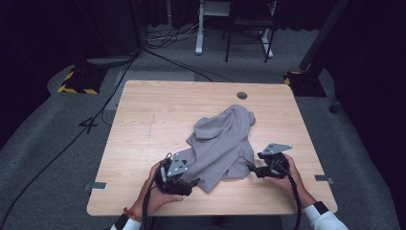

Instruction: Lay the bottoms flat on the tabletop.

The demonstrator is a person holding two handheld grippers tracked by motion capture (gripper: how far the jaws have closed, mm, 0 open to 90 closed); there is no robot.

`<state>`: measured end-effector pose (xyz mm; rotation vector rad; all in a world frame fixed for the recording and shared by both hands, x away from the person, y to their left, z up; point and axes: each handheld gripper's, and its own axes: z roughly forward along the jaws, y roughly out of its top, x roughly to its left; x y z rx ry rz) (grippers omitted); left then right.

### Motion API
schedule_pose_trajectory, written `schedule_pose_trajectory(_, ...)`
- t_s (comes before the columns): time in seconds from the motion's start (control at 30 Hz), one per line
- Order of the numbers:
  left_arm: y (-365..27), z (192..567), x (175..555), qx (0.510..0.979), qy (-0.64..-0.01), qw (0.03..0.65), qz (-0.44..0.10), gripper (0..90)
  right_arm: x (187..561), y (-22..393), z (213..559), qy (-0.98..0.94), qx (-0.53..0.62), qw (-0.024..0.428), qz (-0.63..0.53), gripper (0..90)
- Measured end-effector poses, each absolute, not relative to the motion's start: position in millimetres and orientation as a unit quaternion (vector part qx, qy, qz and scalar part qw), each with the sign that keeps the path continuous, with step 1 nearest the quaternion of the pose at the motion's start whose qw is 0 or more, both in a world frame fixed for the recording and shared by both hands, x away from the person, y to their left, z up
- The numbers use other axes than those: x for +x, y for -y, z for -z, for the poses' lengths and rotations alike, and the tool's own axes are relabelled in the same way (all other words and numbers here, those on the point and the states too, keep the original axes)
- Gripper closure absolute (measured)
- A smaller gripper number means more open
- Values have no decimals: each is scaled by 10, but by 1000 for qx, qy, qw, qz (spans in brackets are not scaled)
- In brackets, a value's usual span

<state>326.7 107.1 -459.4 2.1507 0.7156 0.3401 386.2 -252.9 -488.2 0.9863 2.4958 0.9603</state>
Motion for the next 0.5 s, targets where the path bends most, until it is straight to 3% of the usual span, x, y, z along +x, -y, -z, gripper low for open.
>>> schedule_pose_trajectory(0.13, -922, 4731, 3636, 868, -293, 380, -128, 250, 3851, 2480, 4916, -870, 334, 143, -334, 331)
schedule_pose_trajectory(0.2, -896, 4814, 3746, 872, -302, 368, -116, 349, 3840, 2477, 4909, -870, 329, 138, -341, 523)
schedule_pose_trajectory(0.23, -896, 4814, 3746, 872, -302, 368, -116, 428, 3840, 2477, 4909, -870, 329, 138, -341, 523)
schedule_pose_trajectory(0.27, -882, 4875, 3810, 880, -297, 357, -99, 503, 3812, 2458, 4892, -872, 321, 152, -337, 704)
schedule_pose_trajectory(0.3, -882, 4875, 3810, 880, -297, 357, -99, 546, 3805, 2452, 4888, -874, 316, 155, -335, 772)
schedule_pose_trajectory(0.33, -884, 4887, 3812, 884, -282, 359, -98, 647, 3797, 2454, 4885, -875, 313, 162, -331, 826)
schedule_pose_trajectory(0.43, -901, 4855, 3791, 883, -284, 354, -117, 811, 3782, 2511, 4837, -872, 313, 167, -338, 869)
schedule_pose_trajectory(0.5, -987, 4737, 3745, 875, -285, 367, -139, 851, 3770, 2571, 4728, -865, 314, 183, -346, 870)
